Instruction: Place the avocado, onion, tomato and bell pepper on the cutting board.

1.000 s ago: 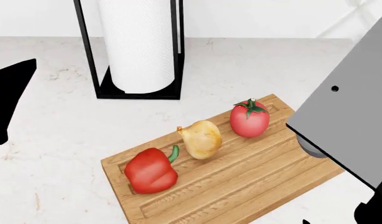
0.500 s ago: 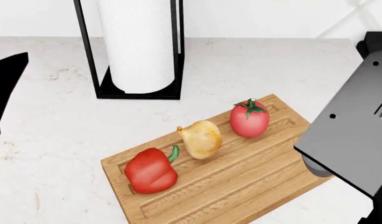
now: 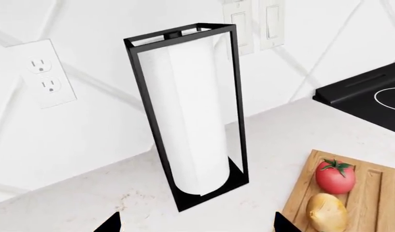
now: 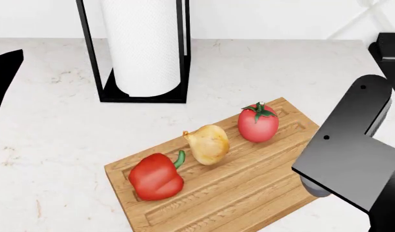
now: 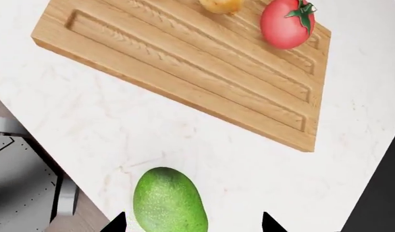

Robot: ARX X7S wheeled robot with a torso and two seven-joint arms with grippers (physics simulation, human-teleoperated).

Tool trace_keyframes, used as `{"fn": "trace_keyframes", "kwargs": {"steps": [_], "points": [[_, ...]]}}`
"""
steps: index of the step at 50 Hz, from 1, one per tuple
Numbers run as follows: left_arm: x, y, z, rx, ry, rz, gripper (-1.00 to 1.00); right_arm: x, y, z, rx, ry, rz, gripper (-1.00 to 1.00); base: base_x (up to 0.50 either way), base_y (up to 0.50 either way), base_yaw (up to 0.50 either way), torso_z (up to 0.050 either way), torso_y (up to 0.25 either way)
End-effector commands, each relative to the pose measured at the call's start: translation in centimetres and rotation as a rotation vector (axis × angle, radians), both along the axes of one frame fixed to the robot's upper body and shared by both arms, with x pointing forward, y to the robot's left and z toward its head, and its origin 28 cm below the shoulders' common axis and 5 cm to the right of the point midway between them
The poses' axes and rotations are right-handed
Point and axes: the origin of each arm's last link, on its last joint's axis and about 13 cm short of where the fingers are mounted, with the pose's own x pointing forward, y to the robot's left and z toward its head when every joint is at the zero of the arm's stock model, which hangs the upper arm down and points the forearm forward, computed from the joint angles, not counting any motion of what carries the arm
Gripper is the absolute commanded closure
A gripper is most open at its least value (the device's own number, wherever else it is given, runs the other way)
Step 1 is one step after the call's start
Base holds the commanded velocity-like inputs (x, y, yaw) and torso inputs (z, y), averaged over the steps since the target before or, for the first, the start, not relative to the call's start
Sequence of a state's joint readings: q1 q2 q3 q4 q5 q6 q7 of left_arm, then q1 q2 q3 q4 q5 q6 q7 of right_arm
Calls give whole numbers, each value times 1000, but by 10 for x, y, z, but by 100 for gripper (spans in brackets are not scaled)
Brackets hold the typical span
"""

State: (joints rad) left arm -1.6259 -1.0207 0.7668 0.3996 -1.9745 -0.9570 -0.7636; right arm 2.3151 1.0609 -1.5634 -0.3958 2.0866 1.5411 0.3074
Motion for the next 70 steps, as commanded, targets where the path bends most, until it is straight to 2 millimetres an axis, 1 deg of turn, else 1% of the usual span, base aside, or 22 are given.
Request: {"fn": "trace_keyframes", "kwargs": {"steps": [1,9,13,19,28,35,41,51,59,70], "points": [[-1,1,1,-1,-3,1,-100,7,1,-13,2,34,17,-100,0,0,0,0,0],[-2,2,3,-1,-9,6,-100,10,0,-26,2,67,19,-100,0,0,0,0,0],[-2,2,2,-2,-9,6,-100,11,1,-30,5,75,22,-100,0,0,0,0,0],[-2,3,1,-4,-8,6,-100,16,1,-37,11,72,31,-100,0,0,0,0,0],[-1,4,-1,-16,5,7,-100,25,0,-55,18,95,35,-100,0,0,0,0,0],[-1,3,1,-16,0,7,-100,29,1,-63,18,119,39,-100,0,0,0,0,0],[-2,4,3,-15,-6,8,-100,27,0,-67,9,141,31,-100,0,0,0,0,0],[-4,4,6,-17,-17,5,-100,23,-1,-65,1,152,17,-100,0,0,0,0,0],[-5,5,8,-20,-24,6,-100,21,-3,-66,-3,160,7,-100,0,0,0,0,0],[-5,6,6,-27,-19,8,-100,25,-4,-75,1,177,2,-100,0,0,0,0,0]]}}
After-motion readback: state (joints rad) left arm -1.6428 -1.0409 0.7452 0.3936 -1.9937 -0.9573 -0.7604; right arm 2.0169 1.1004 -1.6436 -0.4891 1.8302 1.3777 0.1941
